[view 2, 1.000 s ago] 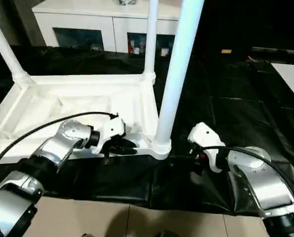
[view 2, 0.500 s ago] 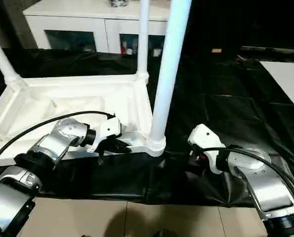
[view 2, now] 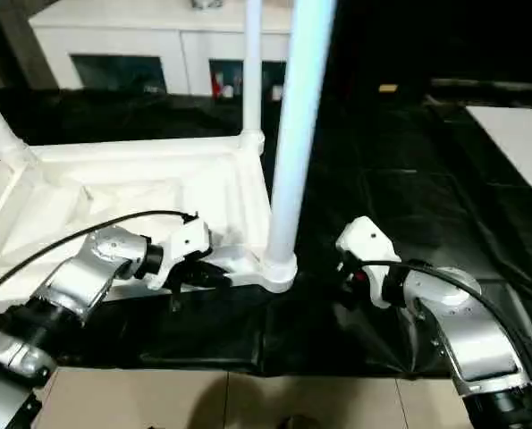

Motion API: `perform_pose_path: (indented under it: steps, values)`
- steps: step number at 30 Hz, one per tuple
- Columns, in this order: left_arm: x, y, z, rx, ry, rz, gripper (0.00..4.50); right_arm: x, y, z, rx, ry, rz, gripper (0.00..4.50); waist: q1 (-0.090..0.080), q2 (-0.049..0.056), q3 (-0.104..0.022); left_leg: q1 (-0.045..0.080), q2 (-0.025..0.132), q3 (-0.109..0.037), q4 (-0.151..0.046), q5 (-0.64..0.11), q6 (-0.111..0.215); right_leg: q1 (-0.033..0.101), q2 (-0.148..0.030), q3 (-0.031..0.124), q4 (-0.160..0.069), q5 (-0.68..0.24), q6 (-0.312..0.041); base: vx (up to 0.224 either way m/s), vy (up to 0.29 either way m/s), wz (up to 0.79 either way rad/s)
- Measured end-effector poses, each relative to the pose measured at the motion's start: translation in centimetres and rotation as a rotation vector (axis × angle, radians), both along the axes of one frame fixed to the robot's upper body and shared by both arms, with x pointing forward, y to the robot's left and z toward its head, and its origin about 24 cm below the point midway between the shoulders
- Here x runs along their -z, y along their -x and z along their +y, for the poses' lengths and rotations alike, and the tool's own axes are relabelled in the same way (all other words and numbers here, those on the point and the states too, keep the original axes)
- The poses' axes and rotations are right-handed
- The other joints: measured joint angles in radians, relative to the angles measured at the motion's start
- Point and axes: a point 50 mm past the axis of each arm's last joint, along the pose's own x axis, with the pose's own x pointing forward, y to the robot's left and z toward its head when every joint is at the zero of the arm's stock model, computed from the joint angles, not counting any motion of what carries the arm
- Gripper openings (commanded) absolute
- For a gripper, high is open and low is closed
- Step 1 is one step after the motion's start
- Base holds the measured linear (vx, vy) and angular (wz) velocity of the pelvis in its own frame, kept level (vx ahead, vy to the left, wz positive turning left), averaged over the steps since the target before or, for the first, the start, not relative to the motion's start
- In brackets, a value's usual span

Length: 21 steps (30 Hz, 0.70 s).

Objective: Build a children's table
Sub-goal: Rotate leg to tighten

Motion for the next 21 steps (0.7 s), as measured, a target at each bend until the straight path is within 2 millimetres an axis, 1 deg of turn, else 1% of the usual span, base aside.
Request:
perform_pose_path:
  steps: [2,4,7,11,19,20,21]
  values:
    - [0.0,0.0,-0.2,0.002,0.002,-0.008,0.00,0.0,-0.1,0.4,-0.005,-0.027,0.004,4.22,0.003,0.001,0.000,0.000,0.000,0.001,-0.002,0.000,0.000,0.000,0.000,0.000,0.000,0.001,-0.002,0.000,0.000,0.00]
    - [0.0,0.0,-0.4,-0.008,0.004,-0.019,0.00,-0.2,-0.4,1.0,-0.019,-0.060,-0.001,4.42,0.006,0.001,-0.001,0.000,0.000,0.001,-0.003,0.000,0.000,0.000,0.000,0.000,0.000,0.001,-0.002,0.000,0.000,0.00]
    - [0.0,0.0,-0.6,-0.014,0.004,-0.024,0.00,-0.2,-0.4,1.5,-0.042,-0.084,0.005,4.42,0.010,0.001,-0.001,0.000,0.000,0.001,-0.003,0.000,0.000,0.000,0.000,0.000,0.000,-0.001,0.002,0.000,0.000,0.00]
    - [0.0,0.3,-0.7,-0.032,0.004,-0.024,0.00,0.5,-0.7,2.1,-0.049,-0.090,0.033,4.42,0.006,0.001,-0.001,0.000,0.000,0.002,-0.003,0.000,0.000,-0.001,0.000,0.001,0.000,-0.001,0.002,0.000,0.000,0.00]
    - [0.0,0.3,-0.8,-0.033,0.004,-0.022,0.00,1.0,-1.8,2.8,-0.044,-0.084,0.035,4.42,0.007,0.001,-0.001,0.000,0.000,0.002,-0.003,0.000,0.000,-0.002,0.000,0.001,0.000,0.001,-0.002,0.000,0.000,0.00]
    - [-0.1,0.3,-0.8,-0.033,0.004,-0.021,0.00,1.0,-1.9,3.0,-0.049,-0.087,0.039,4.27,0.007,0.001,-0.001,0.000,0.000,0.002,-0.003,0.000,0.000,-0.002,0.000,0.001,0.000,0.001,-0.002,0.000,0.000,0.00]
    - [-0.1,0.3,-0.8,-0.034,0.004,-0.020,0.00,1.1,-1.9,3.1,-0.051,-0.090,0.041,4.27,0.007,0.001,-0.001,0.000,0.000,0.002,-0.003,0.000,0.000,-0.002,0.000,0.001,0.000,0.001,-0.002,0.000,0.000,0.00]
